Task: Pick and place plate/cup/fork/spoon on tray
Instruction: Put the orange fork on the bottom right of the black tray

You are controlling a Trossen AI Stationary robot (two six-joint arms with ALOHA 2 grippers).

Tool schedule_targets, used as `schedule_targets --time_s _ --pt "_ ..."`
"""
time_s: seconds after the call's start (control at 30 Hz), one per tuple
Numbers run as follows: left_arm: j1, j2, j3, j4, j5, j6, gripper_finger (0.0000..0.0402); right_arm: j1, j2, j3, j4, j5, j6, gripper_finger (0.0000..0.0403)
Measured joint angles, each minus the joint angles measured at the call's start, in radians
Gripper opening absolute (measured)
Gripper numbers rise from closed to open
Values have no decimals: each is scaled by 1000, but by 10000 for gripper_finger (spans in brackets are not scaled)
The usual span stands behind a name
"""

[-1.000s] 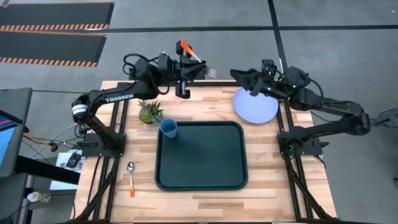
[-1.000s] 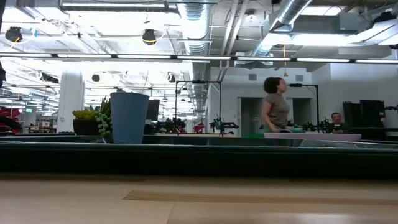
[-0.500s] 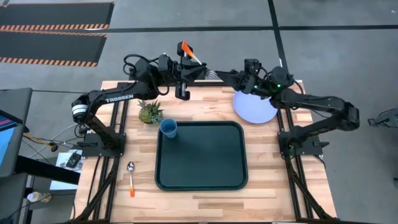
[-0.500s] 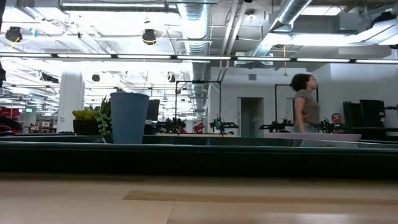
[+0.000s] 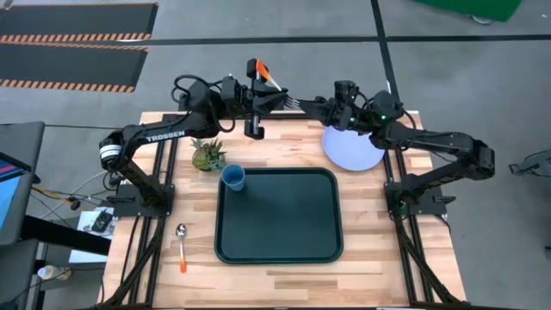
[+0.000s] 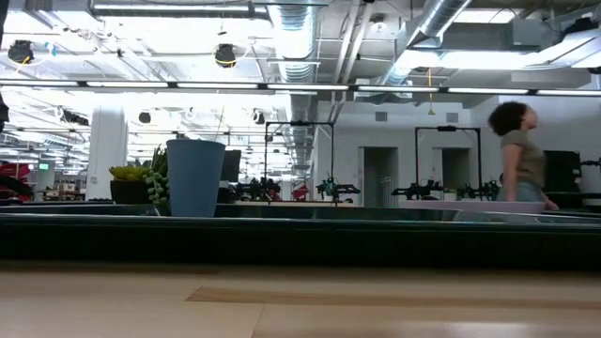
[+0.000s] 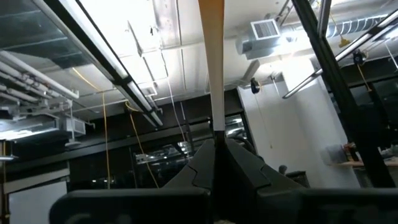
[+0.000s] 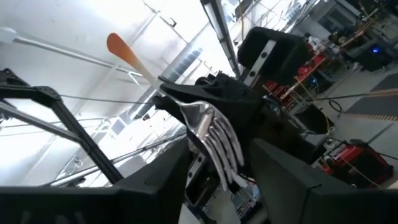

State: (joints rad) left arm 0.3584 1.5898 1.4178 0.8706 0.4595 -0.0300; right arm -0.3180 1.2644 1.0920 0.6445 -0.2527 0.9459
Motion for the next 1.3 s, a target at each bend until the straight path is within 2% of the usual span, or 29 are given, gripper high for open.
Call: schedule_targets --time_s 0.17,0.47,0.77,0.9,1.0,1.2,1.3 --pt "0 0 0 0 0 8 8 0 0 0 -7 -17 4 153" --pt "0 0 1 -10 1 16 8 -6 0 0 -15 -47 -10 112" --pt "0 -1 2 -22 6 27 9 -17 0 0 -25 -83 -34 12" --pt "0 -3 3 -48 -12 8 13 -18 0 0 -27 -84 -42 10" --pt "0 -5 5 -96 -55 -68 30 -25 -1 0 -35 -89 -59 5" --pt "5 -5 6 -240 -37 -199 99 -92 -57 -2 -154 -132 -87 3" --pt "3 6 -1 -383 -19 -262 138 -128 -112 2 -231 -129 -136 2"
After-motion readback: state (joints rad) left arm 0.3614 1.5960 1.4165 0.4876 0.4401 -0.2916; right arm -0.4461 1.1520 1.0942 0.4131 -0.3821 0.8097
